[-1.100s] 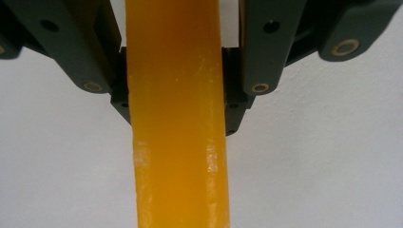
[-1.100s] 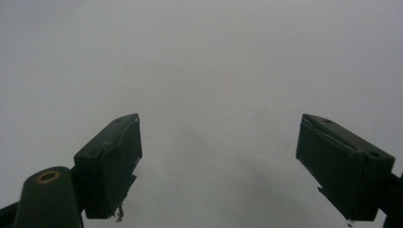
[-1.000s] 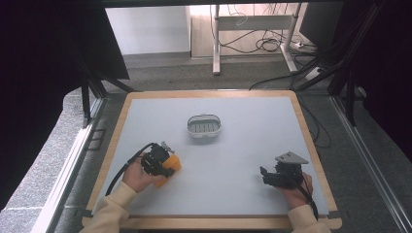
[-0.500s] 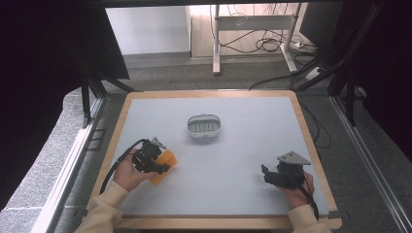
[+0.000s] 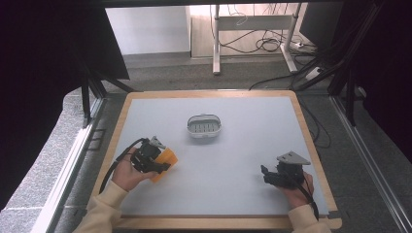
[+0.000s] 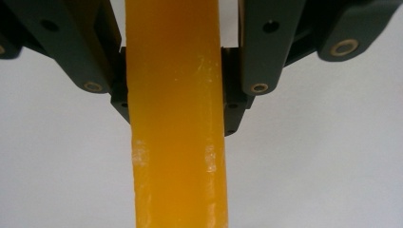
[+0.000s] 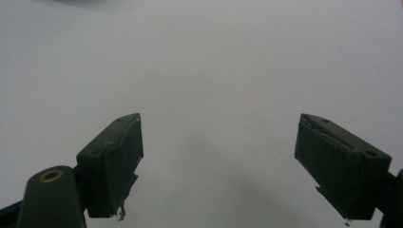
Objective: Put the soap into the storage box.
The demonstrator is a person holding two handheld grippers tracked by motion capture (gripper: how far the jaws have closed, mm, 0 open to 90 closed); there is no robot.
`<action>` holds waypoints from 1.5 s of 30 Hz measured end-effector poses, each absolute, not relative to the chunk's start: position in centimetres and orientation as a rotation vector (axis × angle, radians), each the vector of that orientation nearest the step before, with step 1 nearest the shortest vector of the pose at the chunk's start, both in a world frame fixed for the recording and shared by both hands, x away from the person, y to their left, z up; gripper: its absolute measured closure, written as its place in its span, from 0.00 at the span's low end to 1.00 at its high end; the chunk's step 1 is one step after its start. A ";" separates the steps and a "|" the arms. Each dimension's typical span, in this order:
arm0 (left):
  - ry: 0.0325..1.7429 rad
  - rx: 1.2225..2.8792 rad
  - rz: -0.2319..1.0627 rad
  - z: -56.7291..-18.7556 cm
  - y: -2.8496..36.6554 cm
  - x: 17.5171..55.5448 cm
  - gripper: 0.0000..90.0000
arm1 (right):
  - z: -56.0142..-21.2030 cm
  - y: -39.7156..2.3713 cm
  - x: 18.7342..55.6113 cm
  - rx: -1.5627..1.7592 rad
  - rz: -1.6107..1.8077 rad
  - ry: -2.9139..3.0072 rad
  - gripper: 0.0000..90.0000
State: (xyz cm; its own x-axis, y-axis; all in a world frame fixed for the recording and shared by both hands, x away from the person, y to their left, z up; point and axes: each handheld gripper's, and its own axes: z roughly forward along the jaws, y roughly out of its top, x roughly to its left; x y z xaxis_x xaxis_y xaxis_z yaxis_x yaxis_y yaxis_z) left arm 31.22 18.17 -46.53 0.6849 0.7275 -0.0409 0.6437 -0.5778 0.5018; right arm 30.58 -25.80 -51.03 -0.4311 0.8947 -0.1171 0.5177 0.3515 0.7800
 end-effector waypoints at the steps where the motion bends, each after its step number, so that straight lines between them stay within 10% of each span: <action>1: 1.052 2.406 0.231 -46.5 18.2 31.3 0.69 | -51.1 -25.8 30.6 1.227 0.918 2.078 0.18; 45: 0.900 2.427 0.324 -42.0 17.0 33.2 0.69 | -51.0 -25.9 30.5 1.224 0.925 2.073 0.18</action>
State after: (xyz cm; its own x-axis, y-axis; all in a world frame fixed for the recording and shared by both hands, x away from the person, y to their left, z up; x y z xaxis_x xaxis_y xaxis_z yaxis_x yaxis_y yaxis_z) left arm 33.18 16.99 -42.04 0.7496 0.6606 0.0400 0.5343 -0.6397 0.5525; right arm 30.48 -25.86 -50.97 -0.4301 0.8956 -0.1139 0.5131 0.3463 0.7853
